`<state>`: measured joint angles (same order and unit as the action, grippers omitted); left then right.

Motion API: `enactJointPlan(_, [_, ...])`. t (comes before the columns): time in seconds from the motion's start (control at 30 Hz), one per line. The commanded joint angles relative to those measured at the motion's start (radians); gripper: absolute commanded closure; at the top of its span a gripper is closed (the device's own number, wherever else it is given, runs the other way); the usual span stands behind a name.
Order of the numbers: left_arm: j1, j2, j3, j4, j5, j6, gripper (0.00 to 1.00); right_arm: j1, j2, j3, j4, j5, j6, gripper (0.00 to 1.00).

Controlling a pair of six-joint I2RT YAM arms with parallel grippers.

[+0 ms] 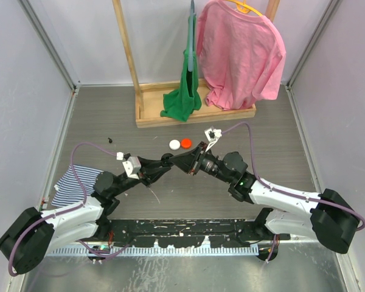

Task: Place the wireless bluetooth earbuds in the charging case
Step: Place the earbud in the charging case.

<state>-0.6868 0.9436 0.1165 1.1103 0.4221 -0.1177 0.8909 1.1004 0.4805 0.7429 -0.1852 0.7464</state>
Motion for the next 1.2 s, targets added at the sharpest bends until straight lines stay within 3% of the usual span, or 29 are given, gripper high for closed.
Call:
enactJointPlan(0.0, [-0.001,-0.018,0.001,0.082,-0.020,0.017,0.95,0.006,0.006,-0.006,0.098,-0.010,0.040,0.84])
enactJointPlan(0.3, [-0.001,-0.031,-0.006,0.082,-0.034,0.017,0.95,0.007,0.019,-0.033,0.109,0.022,0.057,0.82])
enactJointPlan(0.83, [-0.002,-0.037,-0.009,0.082,-0.040,0.016,0.96,0.007,-0.023,-0.034,0.011,0.100,0.030,0.62])
enactJointPlan(1.03, [-0.002,-0.033,-0.005,0.080,-0.035,0.013,0.96,0.006,-0.060,0.008,-0.078,0.111,-0.053,0.50])
enactJointPlan(1.17, [-0.002,-0.028,0.004,0.061,-0.027,0.013,0.96,-0.001,-0.116,0.047,-0.199,0.103,-0.212,0.34])
